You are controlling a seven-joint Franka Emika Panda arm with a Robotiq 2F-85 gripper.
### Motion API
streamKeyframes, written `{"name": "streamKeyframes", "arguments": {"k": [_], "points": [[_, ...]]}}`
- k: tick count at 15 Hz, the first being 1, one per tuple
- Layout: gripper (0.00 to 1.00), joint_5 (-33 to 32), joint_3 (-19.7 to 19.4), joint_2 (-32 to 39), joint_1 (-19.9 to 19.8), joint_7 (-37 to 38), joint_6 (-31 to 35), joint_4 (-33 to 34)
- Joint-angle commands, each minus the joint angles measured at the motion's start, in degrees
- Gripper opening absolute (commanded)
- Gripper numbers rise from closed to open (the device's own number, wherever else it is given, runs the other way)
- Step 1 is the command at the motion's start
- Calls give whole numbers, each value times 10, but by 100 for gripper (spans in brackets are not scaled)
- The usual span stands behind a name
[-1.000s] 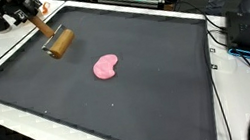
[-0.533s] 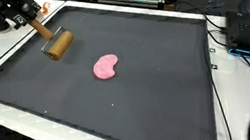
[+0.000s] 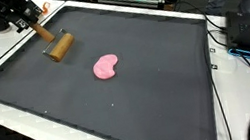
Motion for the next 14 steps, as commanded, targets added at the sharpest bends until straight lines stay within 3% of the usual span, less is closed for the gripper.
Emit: {"name": "streamKeyframes", "arguments": {"k": [1,14], "points": [[24,8,11,8,-8,1,-12,16],[24,-24,15,-12,23,-12,-4,10]]}}
